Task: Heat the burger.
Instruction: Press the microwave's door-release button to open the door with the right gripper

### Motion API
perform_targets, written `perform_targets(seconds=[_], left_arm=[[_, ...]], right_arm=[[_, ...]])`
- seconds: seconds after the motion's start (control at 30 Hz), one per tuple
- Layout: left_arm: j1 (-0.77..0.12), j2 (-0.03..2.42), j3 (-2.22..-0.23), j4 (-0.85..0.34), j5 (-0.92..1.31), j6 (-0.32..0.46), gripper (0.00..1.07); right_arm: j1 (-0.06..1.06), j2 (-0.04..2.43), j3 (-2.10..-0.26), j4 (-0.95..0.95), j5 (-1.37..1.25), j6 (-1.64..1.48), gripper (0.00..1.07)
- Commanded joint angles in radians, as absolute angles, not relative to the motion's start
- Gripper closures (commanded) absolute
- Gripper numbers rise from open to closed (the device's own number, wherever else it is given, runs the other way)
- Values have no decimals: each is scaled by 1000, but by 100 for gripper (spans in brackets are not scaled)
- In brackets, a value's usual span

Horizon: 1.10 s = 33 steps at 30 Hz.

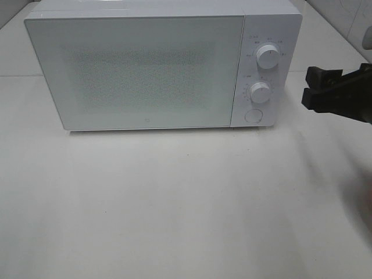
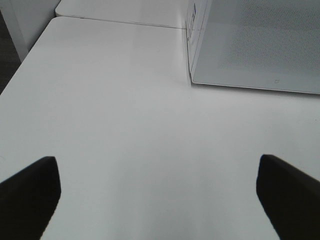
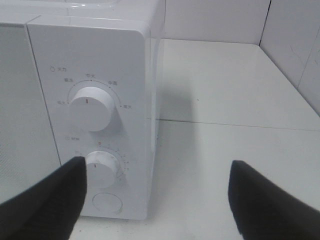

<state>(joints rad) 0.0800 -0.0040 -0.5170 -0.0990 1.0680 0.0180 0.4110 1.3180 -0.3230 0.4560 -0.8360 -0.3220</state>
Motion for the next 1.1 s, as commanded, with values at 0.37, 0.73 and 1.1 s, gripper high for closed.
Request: perform_targets(seconds=[0.37,0.73,1.1], left_arm=[[83,-29,-517,-101,1070,20,6],[83,-29,-517,-101,1070,20,6],[83,-23,-517,-101,1070,20,6]], right_arm=[[661,1501,-323,737,-1090,-388,32],[737,1657,-359,789,-1153,-370,32],[737,1724,-359,786,-1191,-245,32]])
